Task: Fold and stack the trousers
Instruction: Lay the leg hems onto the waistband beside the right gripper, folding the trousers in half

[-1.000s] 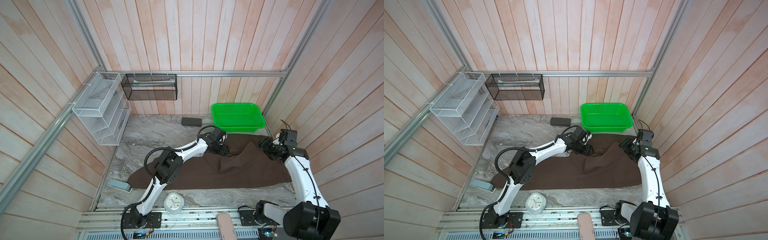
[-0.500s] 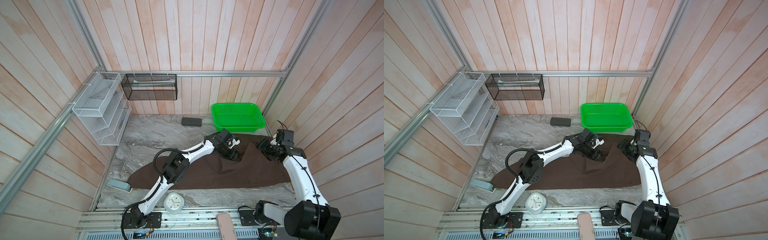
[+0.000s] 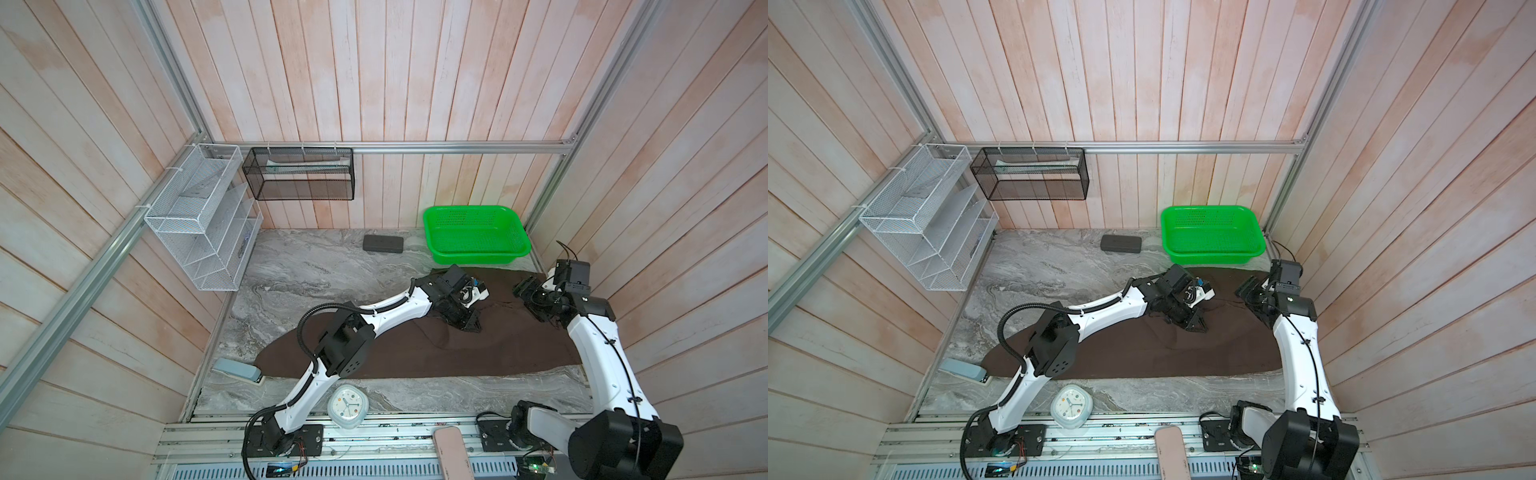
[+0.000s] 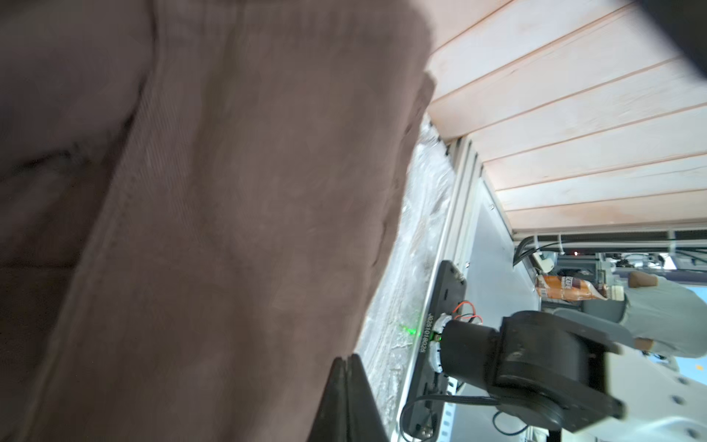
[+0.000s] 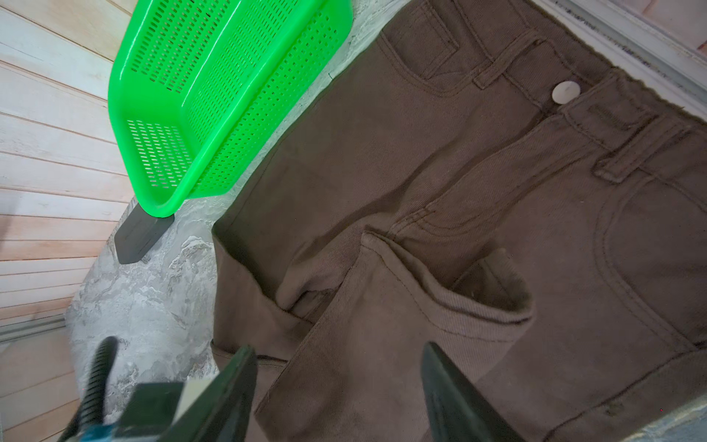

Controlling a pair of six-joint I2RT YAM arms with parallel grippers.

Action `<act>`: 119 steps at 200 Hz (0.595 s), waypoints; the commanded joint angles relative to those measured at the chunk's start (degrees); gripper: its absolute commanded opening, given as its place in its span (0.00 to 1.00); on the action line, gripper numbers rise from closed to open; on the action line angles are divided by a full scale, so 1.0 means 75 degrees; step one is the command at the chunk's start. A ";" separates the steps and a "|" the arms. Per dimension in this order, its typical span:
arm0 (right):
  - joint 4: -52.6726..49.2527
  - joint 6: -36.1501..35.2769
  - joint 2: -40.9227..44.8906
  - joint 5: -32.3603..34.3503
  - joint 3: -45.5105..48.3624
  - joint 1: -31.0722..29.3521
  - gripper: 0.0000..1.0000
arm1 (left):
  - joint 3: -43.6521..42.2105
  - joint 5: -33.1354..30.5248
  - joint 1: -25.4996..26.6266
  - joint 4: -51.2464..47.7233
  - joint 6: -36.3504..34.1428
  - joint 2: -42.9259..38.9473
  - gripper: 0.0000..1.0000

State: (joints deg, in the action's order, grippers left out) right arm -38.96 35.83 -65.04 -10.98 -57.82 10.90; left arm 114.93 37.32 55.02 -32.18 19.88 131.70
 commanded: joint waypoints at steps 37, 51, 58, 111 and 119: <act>-0.0223 0.0049 0.0262 0.0139 0.0170 -0.0042 0.69 | -0.0013 -0.1422 0.0023 0.0051 -0.0192 -0.0388 0.67; -0.0237 0.0030 0.0291 0.0140 0.0155 -0.0053 0.69 | 0.0369 -0.1499 -0.0335 -0.0278 -0.0362 0.0052 0.68; -0.0257 0.0015 0.0299 0.0161 0.0136 -0.0048 0.69 | 0.0460 -0.1485 -0.0418 -0.0331 -0.0437 0.0217 0.69; -0.0338 -0.0031 0.0260 0.0272 0.0040 -0.0047 0.69 | 0.1371 -0.0738 -0.0762 -0.1193 -0.1031 0.1190 0.71; -0.0345 -0.0025 0.0252 0.0275 0.0045 -0.0051 0.69 | 0.1530 -0.0491 -0.0752 -0.1428 -0.1087 0.1245 0.70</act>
State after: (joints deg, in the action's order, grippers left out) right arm -40.16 35.97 -63.51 -10.15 -57.36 10.90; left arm 121.78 28.58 48.34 -36.84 15.46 139.61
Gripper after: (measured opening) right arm 0.690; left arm 0.708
